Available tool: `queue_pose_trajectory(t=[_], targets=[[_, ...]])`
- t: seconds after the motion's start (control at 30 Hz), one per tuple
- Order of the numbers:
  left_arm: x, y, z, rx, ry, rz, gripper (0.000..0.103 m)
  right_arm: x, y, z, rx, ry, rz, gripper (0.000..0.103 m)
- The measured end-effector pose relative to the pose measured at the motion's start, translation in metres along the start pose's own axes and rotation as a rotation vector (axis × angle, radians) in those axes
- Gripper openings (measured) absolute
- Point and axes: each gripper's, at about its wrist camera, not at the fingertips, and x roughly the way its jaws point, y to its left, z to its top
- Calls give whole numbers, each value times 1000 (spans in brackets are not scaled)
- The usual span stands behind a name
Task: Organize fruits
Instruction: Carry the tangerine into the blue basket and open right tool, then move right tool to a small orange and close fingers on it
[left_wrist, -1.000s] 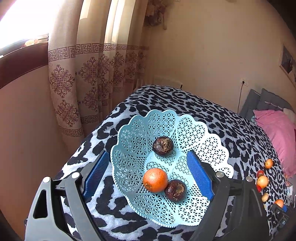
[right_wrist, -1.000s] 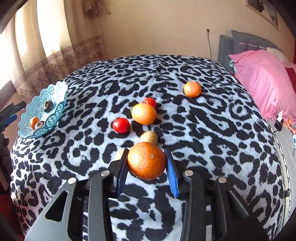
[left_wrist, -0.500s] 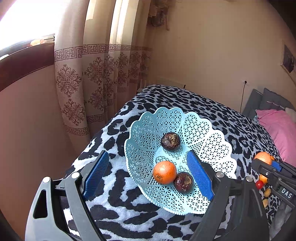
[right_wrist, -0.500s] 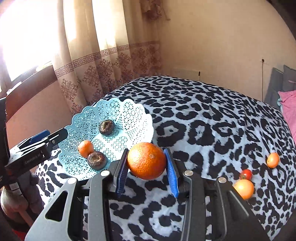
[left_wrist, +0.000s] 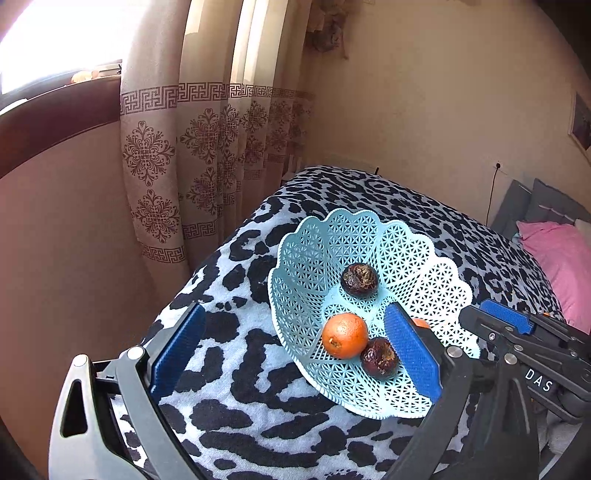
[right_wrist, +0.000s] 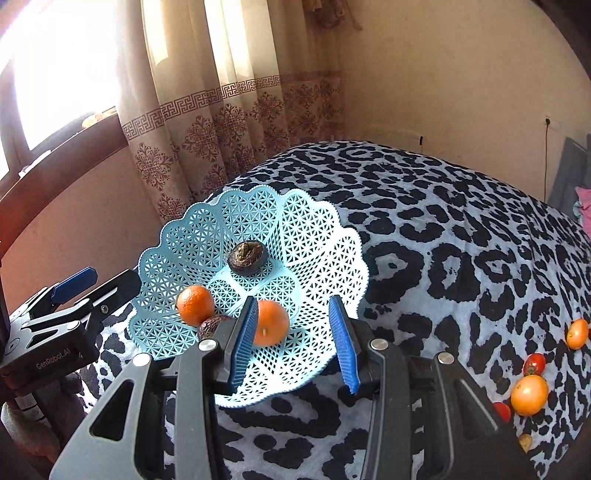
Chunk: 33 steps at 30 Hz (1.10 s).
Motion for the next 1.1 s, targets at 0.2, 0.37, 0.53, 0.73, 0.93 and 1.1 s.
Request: queue_pose_trajectory(t=[0.2, 0.37, 0.53, 0.73, 0.93, 1.1], targets=[[0, -5, 0, 9, 6, -4, 99, -8, -12, -3, 28, -20, -28, 41], [-2, -9, 1, 14, 3, -5, 99, -13, -25, -5, 56, -29, -44, 44], [-3, -14, -1, 22, 7, -8, 99, -16, -37, -9, 95, -30, -54, 50], [-4, -29, -4, 48, 15, -18, 99, -23, -49, -14, 120, -41, -62, 50], [-5, -42, -5, 74, 16, -24, 99, -32, -73, -23, 173, -52, -80, 50], [-5, -58, -7, 109, 21, -38, 99, -41, -100, -31, 211, -58, -120, 50]])
